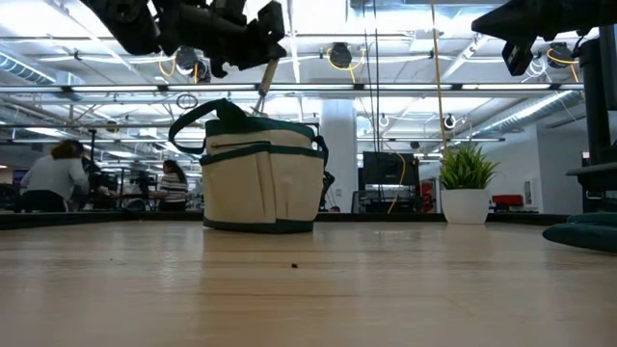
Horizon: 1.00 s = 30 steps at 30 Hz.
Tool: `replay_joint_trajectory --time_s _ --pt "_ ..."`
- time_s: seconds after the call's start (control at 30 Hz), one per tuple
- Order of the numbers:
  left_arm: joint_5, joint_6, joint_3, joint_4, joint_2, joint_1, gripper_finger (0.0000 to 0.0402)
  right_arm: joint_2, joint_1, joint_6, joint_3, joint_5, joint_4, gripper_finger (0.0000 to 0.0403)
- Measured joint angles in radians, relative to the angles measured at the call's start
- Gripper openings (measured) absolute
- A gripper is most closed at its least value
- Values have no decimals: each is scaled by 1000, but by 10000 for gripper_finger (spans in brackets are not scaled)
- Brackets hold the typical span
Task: Pick & Place Garden tools in Gardening bag
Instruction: Put the hand rake into the gardening bag
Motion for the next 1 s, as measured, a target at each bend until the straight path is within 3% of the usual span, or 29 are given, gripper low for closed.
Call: replay_joint_trajectory --time_s 0.3,0.73,1.0 --pt "307 -86 0 -4 2 119 69 0 0 1 0 2 0 0" --pt "1023 -295 1 -42 0 331 69 0 0 1 0 7 0 0" --pt "1253 -315 1 -44 5 396 69 0 0 7 0 28 0 0"
